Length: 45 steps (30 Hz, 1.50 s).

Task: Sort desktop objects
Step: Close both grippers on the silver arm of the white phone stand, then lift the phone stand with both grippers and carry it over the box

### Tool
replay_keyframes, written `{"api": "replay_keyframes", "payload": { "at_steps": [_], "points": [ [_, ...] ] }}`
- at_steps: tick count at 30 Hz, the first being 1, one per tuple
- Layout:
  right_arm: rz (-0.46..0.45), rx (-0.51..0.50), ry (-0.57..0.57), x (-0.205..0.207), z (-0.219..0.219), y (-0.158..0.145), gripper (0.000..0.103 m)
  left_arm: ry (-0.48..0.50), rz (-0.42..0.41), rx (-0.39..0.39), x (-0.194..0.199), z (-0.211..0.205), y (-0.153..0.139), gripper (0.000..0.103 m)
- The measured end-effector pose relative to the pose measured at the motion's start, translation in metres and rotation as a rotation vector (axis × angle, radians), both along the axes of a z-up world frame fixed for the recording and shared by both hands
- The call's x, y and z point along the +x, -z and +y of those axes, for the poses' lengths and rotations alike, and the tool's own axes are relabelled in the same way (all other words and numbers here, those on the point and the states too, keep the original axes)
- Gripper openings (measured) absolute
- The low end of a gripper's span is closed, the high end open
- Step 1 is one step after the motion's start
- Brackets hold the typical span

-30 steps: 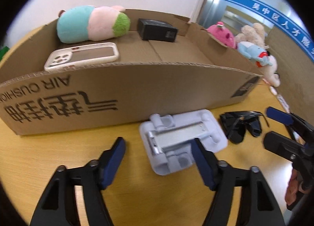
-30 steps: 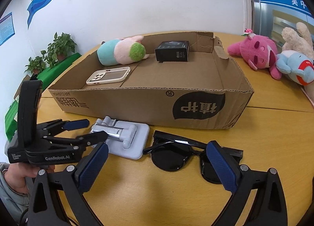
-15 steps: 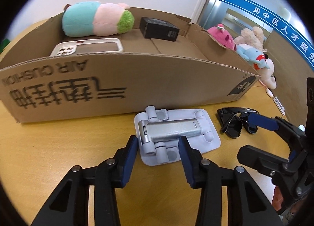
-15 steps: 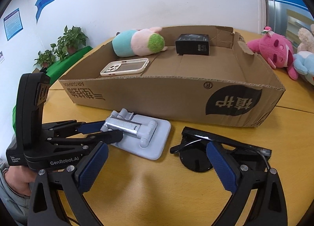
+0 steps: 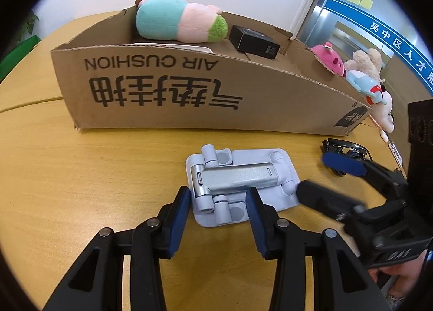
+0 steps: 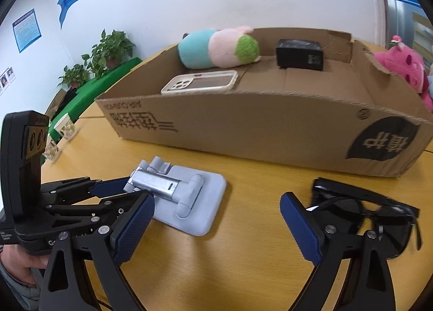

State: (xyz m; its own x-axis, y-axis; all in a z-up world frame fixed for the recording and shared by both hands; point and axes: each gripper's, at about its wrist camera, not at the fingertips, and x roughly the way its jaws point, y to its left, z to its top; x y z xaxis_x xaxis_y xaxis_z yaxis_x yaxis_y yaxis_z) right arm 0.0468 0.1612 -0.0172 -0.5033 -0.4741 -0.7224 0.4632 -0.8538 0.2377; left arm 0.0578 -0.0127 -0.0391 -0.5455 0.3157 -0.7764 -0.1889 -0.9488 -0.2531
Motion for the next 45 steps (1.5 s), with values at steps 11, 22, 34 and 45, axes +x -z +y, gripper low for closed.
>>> {"api": "replay_keyframes", "payload": {
  "at_steps": [11, 22, 34, 45],
  "points": [
    [-0.024, 0.048, -0.034, -0.002, -0.017, 0.016, 0.065, -0.006, -0.01, 0.011, -0.002, -0.004, -0.001, 0.041],
    [-0.044, -0.01, -0.085, 0.002, -0.02, 0.016, 0.043, -0.004, -0.029, 0.043, 0.0, -0.011, -0.001, 0.033],
    [-0.016, -0.061, -0.05, 0.005, -0.006, 0.003, 0.038, 0.007, 0.032, 0.039, 0.005, -0.004, -0.019, 0.029],
    [0.16, -0.105, -0.007, 0.02, 0.007, -0.064, 0.036, 0.026, 0.166, 0.088, 0.009, 0.003, -0.07, 0.029]
  ]
}}
